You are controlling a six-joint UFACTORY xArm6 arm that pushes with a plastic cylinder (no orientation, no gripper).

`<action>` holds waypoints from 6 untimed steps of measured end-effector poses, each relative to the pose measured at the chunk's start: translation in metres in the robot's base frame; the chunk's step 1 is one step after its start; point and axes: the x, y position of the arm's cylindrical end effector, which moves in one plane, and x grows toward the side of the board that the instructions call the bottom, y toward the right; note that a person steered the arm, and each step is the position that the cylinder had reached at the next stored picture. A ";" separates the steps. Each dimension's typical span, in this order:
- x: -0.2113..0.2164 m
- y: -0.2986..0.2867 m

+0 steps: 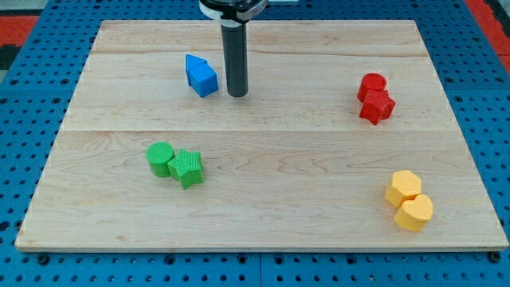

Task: Move the blue triangle slightly to the left side of the blue cube

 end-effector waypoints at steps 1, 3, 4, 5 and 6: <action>-0.016 0.077; -0.092 0.008; -0.072 -0.048; -0.068 -0.084; -0.065 -0.100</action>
